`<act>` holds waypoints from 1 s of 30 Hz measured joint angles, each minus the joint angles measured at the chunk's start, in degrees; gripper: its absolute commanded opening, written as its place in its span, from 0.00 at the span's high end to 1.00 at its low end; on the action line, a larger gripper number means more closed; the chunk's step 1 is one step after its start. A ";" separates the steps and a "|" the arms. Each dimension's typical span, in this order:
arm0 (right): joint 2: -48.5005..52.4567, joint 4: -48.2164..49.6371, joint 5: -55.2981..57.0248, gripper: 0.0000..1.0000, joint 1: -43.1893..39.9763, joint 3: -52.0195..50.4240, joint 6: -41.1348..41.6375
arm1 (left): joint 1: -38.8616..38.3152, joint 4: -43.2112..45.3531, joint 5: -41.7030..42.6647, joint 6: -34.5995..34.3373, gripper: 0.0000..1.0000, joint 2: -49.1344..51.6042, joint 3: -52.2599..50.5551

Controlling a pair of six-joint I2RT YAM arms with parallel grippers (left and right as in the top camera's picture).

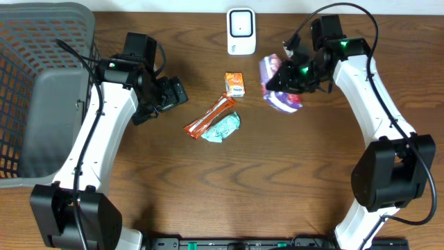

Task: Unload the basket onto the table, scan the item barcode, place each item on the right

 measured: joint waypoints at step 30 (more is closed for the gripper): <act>0.00 8.13 -16.39 0.99 -18.80 -20.94 0.83 | 0.00 0.00 0.00 0.00 0.02 0.00 0.00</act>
